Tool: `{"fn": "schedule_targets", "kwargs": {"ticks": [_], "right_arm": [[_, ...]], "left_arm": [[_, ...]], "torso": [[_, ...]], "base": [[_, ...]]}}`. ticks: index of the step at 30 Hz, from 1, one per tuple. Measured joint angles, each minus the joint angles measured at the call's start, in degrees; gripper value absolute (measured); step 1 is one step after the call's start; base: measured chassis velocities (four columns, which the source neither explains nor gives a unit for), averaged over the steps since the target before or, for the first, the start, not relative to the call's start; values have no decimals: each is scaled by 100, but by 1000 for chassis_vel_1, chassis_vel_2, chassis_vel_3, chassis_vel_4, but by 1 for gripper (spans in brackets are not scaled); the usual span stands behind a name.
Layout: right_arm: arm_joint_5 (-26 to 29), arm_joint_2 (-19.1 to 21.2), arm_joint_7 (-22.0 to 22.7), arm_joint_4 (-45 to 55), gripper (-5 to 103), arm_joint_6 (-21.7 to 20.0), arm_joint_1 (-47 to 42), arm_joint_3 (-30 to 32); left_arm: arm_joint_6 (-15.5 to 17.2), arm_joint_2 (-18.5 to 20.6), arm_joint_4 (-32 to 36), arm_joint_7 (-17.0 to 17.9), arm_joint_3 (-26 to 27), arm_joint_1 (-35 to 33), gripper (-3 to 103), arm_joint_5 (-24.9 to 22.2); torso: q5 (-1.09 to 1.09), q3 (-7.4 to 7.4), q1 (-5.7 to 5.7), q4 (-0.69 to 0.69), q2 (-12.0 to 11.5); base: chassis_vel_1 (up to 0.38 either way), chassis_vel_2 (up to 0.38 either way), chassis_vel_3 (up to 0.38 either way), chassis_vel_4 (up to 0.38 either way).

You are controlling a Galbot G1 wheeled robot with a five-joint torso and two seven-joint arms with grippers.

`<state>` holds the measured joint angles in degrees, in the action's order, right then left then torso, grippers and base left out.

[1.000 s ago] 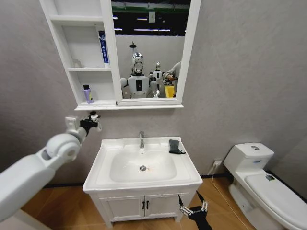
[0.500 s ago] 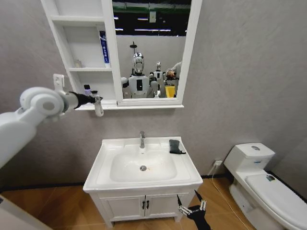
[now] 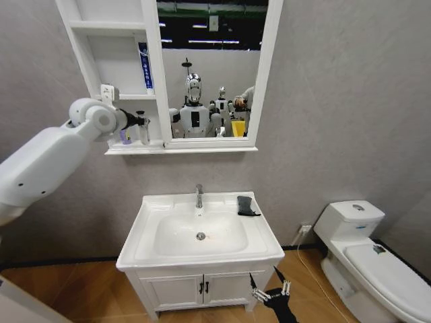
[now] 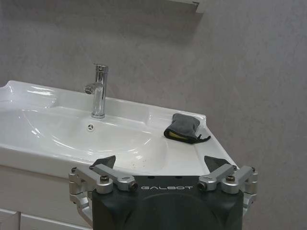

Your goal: Move facial cleanser and shampoo from washbasin to cabinet, then wipe washbasin with towel.

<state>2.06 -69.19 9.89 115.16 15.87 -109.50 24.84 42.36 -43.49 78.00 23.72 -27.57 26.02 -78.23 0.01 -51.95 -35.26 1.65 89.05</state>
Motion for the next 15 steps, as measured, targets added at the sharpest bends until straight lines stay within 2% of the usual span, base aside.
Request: {"fn": "schedule_targets", "kwargs": {"ticks": [6, 15], "right_arm": [[3, -3, 4, -2, 100, 13, -18, 23], [8, -10, 13, 7, 100, 18, -38, 44]], "left_arm": [[-9, -359, -516, -40, -44, 82, 36, 154], [-51, -597, -884, -44, -25, -58, 36, 324]], "torso": [[-1, 0, -1, 1, 0], [-1, 0, 0, 0, 0]], "base": [[0, 0, 0, 0], [0, 0, 0, 0]]}}
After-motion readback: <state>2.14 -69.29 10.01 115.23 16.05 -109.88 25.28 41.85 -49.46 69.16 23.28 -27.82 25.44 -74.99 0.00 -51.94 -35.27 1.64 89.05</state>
